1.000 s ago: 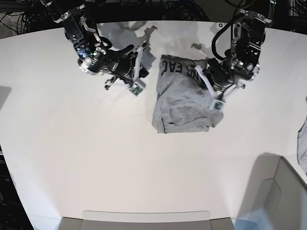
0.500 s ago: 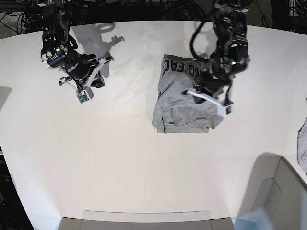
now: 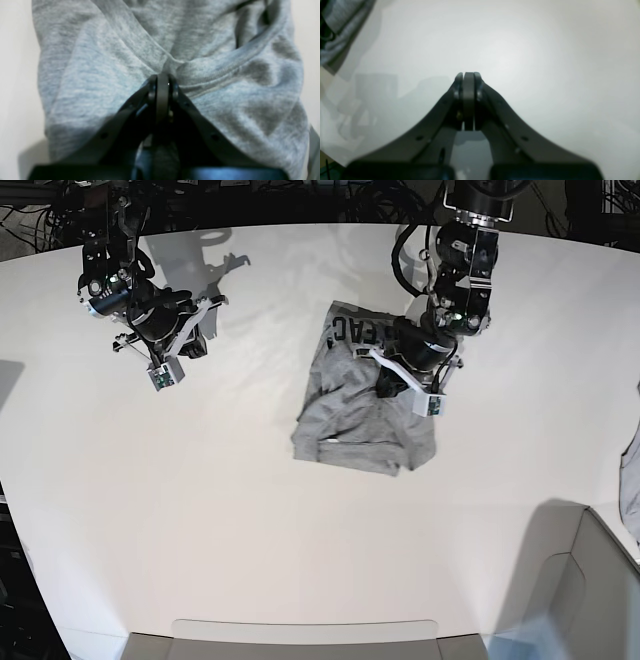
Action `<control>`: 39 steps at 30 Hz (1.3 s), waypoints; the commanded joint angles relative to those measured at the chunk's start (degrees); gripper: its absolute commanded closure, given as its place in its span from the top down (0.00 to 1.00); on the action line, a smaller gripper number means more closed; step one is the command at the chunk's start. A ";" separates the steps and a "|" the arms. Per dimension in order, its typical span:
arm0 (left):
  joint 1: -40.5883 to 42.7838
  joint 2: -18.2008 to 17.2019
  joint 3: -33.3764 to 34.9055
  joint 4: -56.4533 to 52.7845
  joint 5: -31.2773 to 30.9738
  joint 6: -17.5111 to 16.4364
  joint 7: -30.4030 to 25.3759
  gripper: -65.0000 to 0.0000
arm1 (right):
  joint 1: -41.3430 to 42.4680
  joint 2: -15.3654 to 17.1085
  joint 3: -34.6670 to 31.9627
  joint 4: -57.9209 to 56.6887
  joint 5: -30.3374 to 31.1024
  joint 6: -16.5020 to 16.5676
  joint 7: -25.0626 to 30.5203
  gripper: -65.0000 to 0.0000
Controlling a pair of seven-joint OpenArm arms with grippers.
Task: Fold the T-shirt properly
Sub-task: 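Drag the folded bundle with the left gripper away from the right gripper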
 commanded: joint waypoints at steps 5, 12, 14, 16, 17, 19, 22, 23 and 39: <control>-2.71 -4.78 -2.69 -9.47 0.78 0.31 2.84 0.00 | 0.58 0.32 0.31 1.06 0.41 0.37 1.18 0.00; -7.10 -13.04 -10.87 -15.62 0.78 -0.04 2.84 0.00 | 0.49 0.32 0.31 1.06 0.41 0.37 1.18 0.00; -7.63 -14.98 -12.98 -15.98 0.78 -0.04 2.92 0.00 | 0.49 0.32 0.31 1.06 0.41 0.37 1.18 0.00; -7.98 -16.21 -15.26 -16.42 0.78 -0.04 2.92 0.00 | 0.49 0.32 0.31 1.06 0.41 0.37 1.18 0.00; -7.98 -16.39 -16.67 -16.94 0.78 -0.04 2.92 0.00 | 0.49 0.32 0.31 1.06 0.41 0.37 1.18 0.00; -8.86 -16.65 -20.36 -18.97 0.78 -0.04 2.92 0.00 | 0.49 0.32 0.31 1.06 0.41 0.37 1.18 0.00; -10.44 -16.65 -25.37 -23.10 0.78 0.14 2.92 0.00 | 0.40 0.32 0.31 1.06 0.41 0.37 1.18 0.00; -10.79 -16.65 -26.96 -24.24 0.78 0.22 2.66 0.00 | 0.40 0.32 0.31 1.06 0.41 0.28 1.18 0.00; -13.43 -13.92 -47.18 -27.05 0.78 9.89 2.13 0.00 | 0.32 0.32 0.31 1.06 0.32 0.28 1.01 0.00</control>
